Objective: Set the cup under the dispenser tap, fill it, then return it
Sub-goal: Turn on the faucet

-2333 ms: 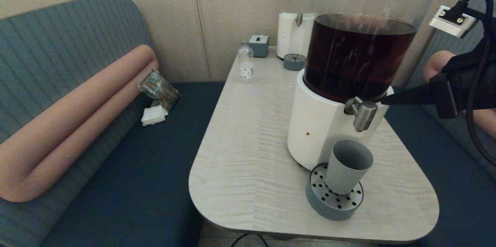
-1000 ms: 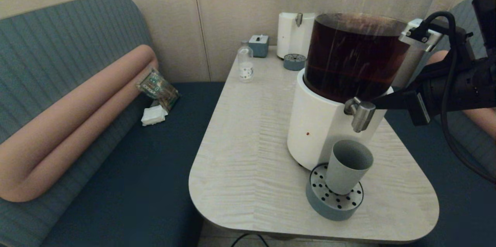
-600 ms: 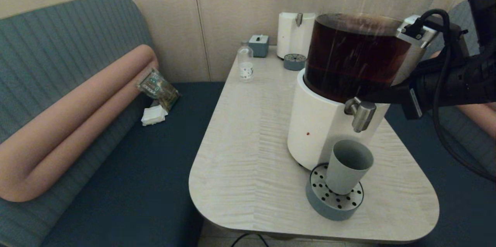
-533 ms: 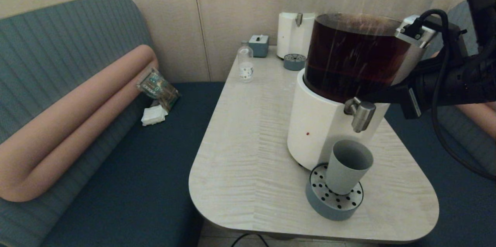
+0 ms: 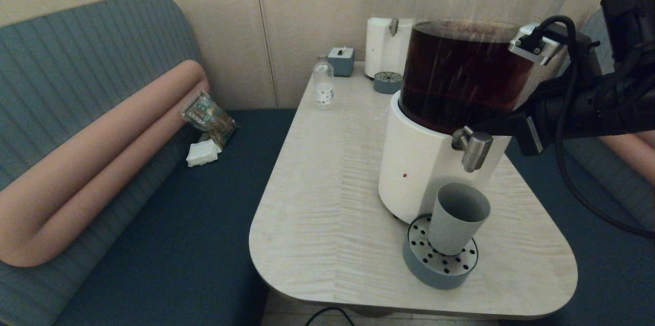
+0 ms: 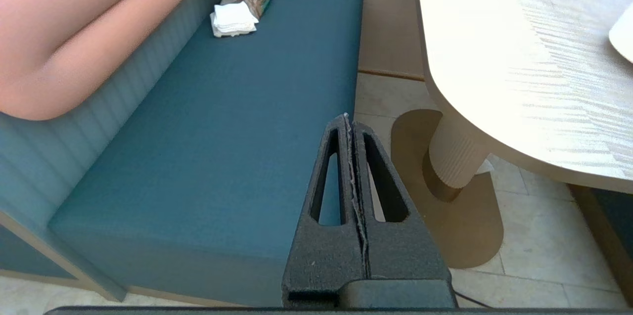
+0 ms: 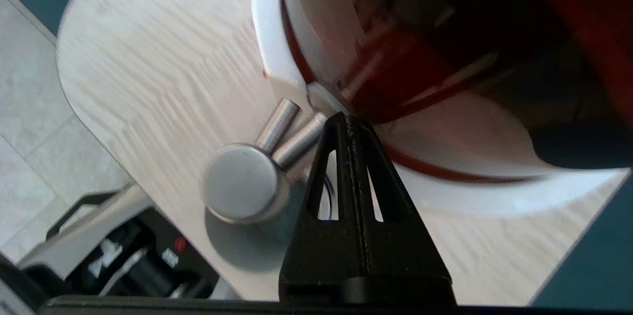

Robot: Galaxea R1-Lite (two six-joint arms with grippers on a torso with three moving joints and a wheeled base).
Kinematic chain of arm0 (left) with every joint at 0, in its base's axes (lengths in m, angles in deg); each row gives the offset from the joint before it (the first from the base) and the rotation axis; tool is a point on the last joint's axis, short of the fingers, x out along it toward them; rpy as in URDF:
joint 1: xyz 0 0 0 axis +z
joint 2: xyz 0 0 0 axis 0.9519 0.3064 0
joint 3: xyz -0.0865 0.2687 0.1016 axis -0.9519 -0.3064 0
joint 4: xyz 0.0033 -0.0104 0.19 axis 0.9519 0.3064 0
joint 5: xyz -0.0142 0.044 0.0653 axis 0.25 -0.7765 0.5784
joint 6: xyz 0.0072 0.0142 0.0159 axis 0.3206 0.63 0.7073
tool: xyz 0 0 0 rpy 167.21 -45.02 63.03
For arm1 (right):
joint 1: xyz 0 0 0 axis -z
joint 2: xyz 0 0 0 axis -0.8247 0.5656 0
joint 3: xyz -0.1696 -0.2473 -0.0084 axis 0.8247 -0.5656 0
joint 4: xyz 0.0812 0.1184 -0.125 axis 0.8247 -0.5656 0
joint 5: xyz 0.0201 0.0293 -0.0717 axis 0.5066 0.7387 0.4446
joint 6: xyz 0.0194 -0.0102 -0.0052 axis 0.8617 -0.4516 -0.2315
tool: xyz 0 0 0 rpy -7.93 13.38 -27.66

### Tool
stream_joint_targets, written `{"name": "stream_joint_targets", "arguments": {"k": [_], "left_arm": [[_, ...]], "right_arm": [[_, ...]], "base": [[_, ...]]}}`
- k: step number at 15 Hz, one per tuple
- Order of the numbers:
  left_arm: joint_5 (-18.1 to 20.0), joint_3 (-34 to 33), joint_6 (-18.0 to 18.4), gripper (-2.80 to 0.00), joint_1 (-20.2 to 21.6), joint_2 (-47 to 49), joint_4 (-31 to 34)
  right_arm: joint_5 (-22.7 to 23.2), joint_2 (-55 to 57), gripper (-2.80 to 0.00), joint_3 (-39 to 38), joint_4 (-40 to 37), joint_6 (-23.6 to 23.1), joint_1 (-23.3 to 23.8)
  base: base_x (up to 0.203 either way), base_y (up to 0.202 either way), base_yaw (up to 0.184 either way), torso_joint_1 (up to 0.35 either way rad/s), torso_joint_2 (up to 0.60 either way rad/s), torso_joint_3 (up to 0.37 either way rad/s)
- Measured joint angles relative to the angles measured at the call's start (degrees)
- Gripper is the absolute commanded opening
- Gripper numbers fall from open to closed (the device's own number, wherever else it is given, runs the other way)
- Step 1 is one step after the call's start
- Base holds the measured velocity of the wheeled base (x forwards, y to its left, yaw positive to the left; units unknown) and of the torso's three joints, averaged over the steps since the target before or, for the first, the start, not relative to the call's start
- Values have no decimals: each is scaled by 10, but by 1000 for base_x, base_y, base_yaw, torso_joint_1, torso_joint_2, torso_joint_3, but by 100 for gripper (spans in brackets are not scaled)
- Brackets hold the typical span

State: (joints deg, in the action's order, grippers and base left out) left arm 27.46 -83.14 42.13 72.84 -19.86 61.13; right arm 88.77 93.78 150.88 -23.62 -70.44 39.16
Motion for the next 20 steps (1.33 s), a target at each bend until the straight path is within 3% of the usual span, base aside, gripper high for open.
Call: {"name": "stream_joint_targets", "arguments": {"k": [20], "left_arm": [[0, 0, 0, -280, 0, 0, 0]], "right_arm": [[29, 0, -280, -17, 19, 3, -17]], "base": [[0, 0, 0, 0, 0, 0]]}}
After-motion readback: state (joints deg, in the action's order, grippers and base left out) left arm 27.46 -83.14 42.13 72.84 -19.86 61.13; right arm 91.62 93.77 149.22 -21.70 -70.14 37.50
